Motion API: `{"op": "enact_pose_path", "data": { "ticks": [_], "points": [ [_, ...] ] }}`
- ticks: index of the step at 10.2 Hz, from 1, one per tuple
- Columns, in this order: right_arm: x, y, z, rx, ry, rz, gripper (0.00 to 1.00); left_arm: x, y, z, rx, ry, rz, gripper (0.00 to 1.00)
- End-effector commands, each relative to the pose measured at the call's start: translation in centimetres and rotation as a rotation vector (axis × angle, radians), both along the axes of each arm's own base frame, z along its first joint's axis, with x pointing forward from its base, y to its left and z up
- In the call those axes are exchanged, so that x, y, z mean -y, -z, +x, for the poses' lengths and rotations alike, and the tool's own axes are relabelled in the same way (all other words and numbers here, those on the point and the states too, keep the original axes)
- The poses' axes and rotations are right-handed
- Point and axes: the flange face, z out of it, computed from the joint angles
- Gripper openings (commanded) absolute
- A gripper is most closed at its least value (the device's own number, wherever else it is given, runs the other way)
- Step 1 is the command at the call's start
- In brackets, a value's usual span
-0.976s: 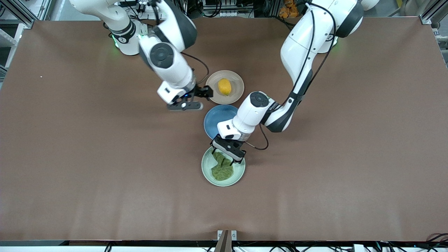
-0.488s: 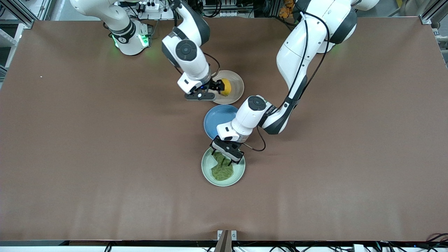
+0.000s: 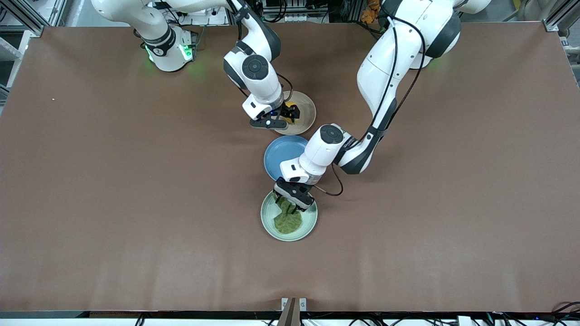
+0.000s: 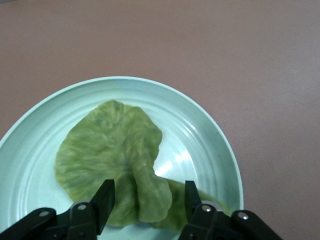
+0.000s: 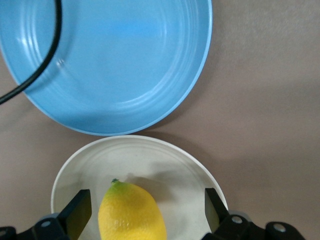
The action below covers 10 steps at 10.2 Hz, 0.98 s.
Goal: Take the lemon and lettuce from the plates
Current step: 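Lower the right gripper onto the lemon while the left gripper lowers onto lettuce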
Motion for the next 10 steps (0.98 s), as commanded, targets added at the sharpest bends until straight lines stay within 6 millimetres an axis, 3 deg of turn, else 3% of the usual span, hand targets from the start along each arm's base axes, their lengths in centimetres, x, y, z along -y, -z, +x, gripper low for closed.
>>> {"op": "enact_pose_path", "data": {
  "ticks": [1,3,4,6,9,10],
  "points": [
    [-1.4,1.9,-0.9,0.005,0.036,0.019,1.0,0.3,0.2,0.1,0.012,-0.014,-0.006,0.38],
    [-2.1,1.9,-1.4,0.004,0.038,0.021,1.0,0.3,0.0,0.1,0.002,-0.035,-0.017,0.09],
    [-2.8,1.8,-2.3,-0.003,0.048,0.023,1.0,0.2,0.0,0.1,0.0,-0.037,-0.015,0.0],
    [-3.4,2.2,-3.5,-0.013,0.047,0.017,1.0,-0.3,-1.0,0.6,0.007,-0.044,-0.018,0.0],
    [-3.5,3.7,-3.9,-0.015,0.046,0.01,1.0,-3.0,-5.8,3.1,0.031,-0.082,-0.017,0.0],
    [-3.5,3.7,-3.9,-0.014,0.046,0.011,0.67,-4.6,-7.9,4.5,0.022,-0.103,0.003,0.0]
  ]
}}
